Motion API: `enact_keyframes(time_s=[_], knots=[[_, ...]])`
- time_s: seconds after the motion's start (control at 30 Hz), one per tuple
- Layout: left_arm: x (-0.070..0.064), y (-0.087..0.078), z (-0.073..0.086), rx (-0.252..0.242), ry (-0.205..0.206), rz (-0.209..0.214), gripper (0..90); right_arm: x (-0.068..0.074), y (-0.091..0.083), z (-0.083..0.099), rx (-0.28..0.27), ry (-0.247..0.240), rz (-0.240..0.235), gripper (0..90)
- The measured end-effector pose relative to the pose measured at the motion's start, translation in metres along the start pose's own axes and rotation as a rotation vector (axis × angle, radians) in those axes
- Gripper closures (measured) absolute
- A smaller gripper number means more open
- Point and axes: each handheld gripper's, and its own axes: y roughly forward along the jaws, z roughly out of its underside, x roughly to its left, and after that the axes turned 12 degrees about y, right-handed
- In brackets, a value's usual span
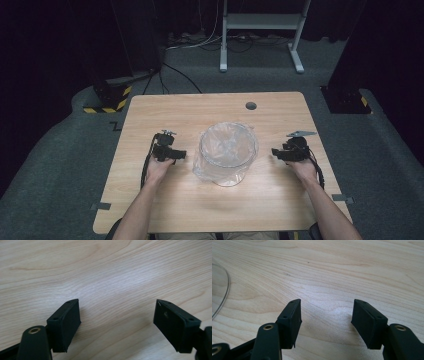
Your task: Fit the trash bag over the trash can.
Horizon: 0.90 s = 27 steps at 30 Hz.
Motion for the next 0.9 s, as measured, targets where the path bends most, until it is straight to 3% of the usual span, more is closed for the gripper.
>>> enact_keyframes(time_s=[0.23,0.4,0.6,0.63,0.9], knots=[[-0.005,0.005,0.002,-0.023,0.038,-0.037,15.4,0.0,0.003,0.001,0.012,-0.02,0.023,40.6],[-0.005,0.007,0.005,-0.052,0.04,-0.043,11.7,0.007,0.006,0.004,0.005,-0.094,0.07,34.4],[-0.006,0.014,0.019,-0.19,0.055,-0.057,3.3,0.009,0.014,0.007,-0.051,-0.079,0.068,22.8],[-0.007,0.015,0.018,-0.187,0.05,-0.062,1.6,0.01,0.016,0.008,-0.07,-0.069,0.074,20.9],[-0.008,0.016,0.017,-0.183,0.043,-0.064,0.2,0.011,0.017,0.008,-0.07,-0.066,0.078,20.3]])
